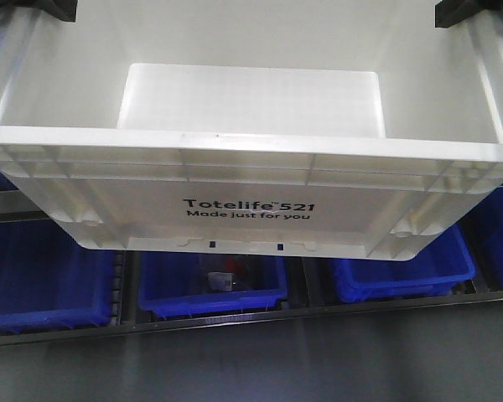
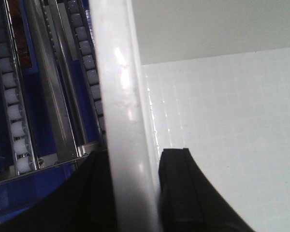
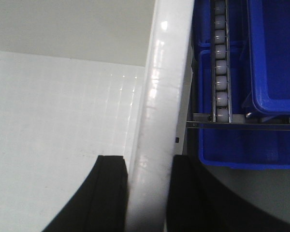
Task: Place moving items into box and shelve
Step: 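Hold the white tote with both grippers while aligning over the roller lane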
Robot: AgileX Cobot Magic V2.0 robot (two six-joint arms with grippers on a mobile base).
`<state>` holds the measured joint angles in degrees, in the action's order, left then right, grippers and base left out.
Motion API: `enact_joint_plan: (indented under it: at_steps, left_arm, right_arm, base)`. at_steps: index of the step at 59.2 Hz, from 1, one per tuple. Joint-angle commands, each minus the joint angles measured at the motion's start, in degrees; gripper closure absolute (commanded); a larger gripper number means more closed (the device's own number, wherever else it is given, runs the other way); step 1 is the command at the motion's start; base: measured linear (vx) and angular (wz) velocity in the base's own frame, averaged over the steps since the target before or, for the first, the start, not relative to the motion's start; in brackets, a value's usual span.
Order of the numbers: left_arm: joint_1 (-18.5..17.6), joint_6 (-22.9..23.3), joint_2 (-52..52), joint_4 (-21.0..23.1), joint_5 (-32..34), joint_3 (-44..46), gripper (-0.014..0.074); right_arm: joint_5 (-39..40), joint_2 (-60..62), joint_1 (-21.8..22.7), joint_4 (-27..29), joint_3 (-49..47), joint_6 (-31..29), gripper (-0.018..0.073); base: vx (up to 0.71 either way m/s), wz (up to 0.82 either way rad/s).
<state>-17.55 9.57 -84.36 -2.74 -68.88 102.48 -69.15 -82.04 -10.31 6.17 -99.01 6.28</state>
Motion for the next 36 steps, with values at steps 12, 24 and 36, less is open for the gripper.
enact_joint_plan:
  at_steps: [12,24,36]
  left_arm:
    - [0.39,-0.57,3.14,-4.57,5.94,2.22,0.0594]
    - [0.39,-0.57,3.14,-4.57,5.94,2.22,0.0594]
    - [0.39,-0.57,3.14,-4.57,5.94,2.22,0.0594]
  right_arm:
    - [6.45,2.63,0.59,-3.08,-2.34,-0.82,0.0564]
    - [6.45,2.63,0.59,-3.08,-2.34,-0.82,0.0564]
    - [6.45,2.63,0.59,-3.08,-2.34,-0.82,0.0564]
  base:
    - [0.11,0.06]
    - [0.12,0.02]
    - [0.07,0.02]
